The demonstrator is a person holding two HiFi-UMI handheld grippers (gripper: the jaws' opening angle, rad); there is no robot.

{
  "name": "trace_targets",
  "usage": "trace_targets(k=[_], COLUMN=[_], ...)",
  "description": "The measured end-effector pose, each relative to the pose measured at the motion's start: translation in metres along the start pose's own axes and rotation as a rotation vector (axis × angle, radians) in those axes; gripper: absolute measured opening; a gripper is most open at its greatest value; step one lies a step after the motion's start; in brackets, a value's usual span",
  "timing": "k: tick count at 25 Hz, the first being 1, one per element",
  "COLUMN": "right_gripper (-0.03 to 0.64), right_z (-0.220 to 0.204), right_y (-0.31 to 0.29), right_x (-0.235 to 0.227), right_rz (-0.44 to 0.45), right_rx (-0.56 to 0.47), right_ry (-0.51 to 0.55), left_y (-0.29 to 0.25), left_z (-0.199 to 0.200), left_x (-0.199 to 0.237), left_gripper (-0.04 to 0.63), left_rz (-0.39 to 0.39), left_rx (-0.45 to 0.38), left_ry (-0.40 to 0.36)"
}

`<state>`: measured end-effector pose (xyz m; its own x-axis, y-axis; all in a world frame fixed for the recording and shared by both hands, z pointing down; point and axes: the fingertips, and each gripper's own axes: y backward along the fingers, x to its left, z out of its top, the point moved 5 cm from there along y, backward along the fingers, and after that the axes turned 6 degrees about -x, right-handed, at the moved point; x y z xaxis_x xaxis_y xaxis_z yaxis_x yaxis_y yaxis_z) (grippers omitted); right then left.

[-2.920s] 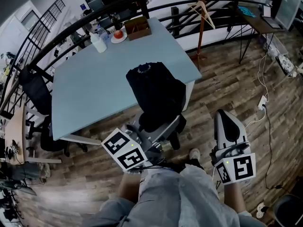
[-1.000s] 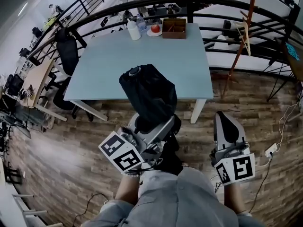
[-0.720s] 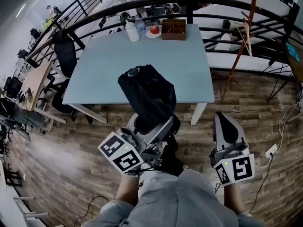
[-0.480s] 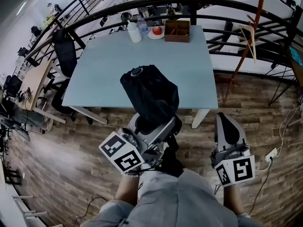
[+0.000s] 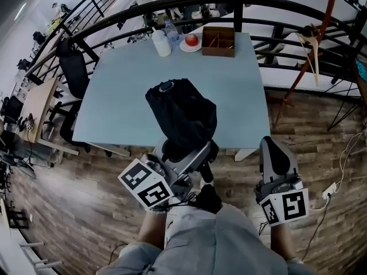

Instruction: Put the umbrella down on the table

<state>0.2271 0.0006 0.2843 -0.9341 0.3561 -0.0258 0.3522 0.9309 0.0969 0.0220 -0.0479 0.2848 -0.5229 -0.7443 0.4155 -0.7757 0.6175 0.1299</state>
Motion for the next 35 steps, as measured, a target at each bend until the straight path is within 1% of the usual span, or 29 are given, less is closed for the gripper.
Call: trace_targets(k=[10,18,24,27,35], right_gripper=[-0.002,-0.002,-0.002,-0.002,-0.002], right_z=[0.002,-0.005,-0.008,-0.014,-0.022], right_y=[-0.077,-0.123,-0.138,-0.140,-0.159], right_x=[0.007,0.007,-0.003,0.002,-0.018], right_rz=[-0.011,-0.036,-0.049,-0.047,-0.050], right_rx=[-0.005,-0.014,0.000,0.007,0.039], right_ry=[0.018,0.028,0.028,0.027,0.005], left_y=[-0.020,-0.042,-0.064,-0.065,-0.093], left_z=[0.034,0.048,0.050,0.047,0.043], left_x=[0.070,0.125,0.148,0.159,0.181], left_gripper=[0.261,0.261,0.261,0.261,0.261], left_rz=[-0.016,-0.036,-0.049,-0.064,-0.055], left_rx=[0.011,0.058,0.108,0.135,0.204], left_ry=[-0.009,-0.071,-0.124,-0.157,-0.208])
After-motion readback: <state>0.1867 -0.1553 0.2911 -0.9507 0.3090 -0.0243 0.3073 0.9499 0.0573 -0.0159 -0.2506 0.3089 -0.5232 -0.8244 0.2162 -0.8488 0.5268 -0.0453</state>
